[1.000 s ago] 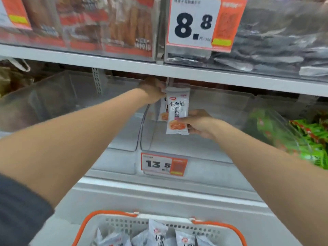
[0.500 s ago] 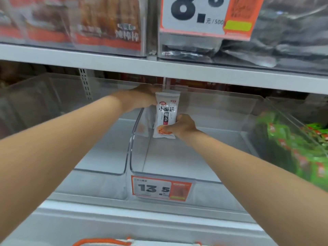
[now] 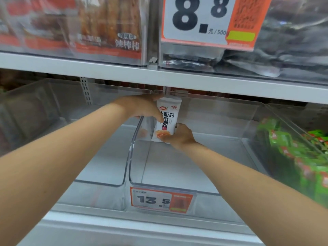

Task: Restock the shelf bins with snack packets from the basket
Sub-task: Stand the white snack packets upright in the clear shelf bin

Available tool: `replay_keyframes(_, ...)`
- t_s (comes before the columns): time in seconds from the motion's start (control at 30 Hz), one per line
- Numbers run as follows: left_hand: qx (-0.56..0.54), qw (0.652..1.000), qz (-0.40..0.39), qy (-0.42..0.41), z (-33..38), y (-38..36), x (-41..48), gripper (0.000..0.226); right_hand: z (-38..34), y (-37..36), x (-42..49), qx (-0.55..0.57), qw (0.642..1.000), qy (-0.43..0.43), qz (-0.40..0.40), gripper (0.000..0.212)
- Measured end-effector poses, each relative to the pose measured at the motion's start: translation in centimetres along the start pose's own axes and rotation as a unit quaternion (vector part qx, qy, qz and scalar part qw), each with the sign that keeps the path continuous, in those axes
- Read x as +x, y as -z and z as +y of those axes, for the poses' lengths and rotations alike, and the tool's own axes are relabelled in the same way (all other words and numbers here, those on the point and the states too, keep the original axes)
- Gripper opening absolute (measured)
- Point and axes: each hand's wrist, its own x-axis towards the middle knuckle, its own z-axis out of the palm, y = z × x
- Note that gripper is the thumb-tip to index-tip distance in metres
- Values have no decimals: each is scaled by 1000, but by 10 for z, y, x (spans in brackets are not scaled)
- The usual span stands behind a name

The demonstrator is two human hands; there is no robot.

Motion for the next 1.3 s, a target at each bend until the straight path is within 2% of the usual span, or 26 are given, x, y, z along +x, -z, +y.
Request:
replay_keyframes(0.23,-23,999,-27,9,6,0,-14,74,-5,-2,1,-3,1000,-3,8,41)
replay_keyframes(0.33,-7,1000,-6,-3,13,1,-31,85,-13,9,-10,-14,999,-39,-13,42)
replay_keyframes(0.43,110,994,-3,10,29,-3,-61,88,-24,24,-32,-56,996,-61,-38,37)
replay_keyframes(0.5,209,978,5,26,39,-12,-84,80,-31,31,-52,-76,995,-49,-31,48)
replay_keyframes(0.63,294,946,133,-36,46,-34,-130,46,-33,41,-98,-100,994,38,9,33)
replay_keyframes(0.7,285,936,196,-61,52,-41,-154,32,-31,49,-129,-123,980,126,89,22)
replay_keyframes(0.77,209,951,216,-70,61,-46,-182,19,-29,55,-161,-159,932,258,201,13)
replay_keyframes(0.83,101,971,212,-52,65,-55,-213,10,-26,55,-194,-167,904,316,235,9)
replay_keyframes(0.9,52,978,200,-25,65,-69,-241,3,-14,47,-224,-152,920,298,204,10)
replay_keyframes(0.93,44,982,184,-12,64,-78,-256,6,-6,42,-240,-145,934,274,177,10)
replay_keyframes(1.0,50,989,136,1,60,-100,-283,12,13,28,-270,-140,954,236,118,10)
replay_keyframes(1.1,49,998,33,31,46,-138,-310,11,48,9,-303,-172,965,198,12,9)
replay_keyframes(1.2,20,994,-76,71,26,-172,-321,6,91,-7,-311,-241,952,123,-141,20)
replay_keyframes(1.3,-1,986,-130,103,2,-191,-324,9,134,-13,-310,-320,915,16,-245,32)
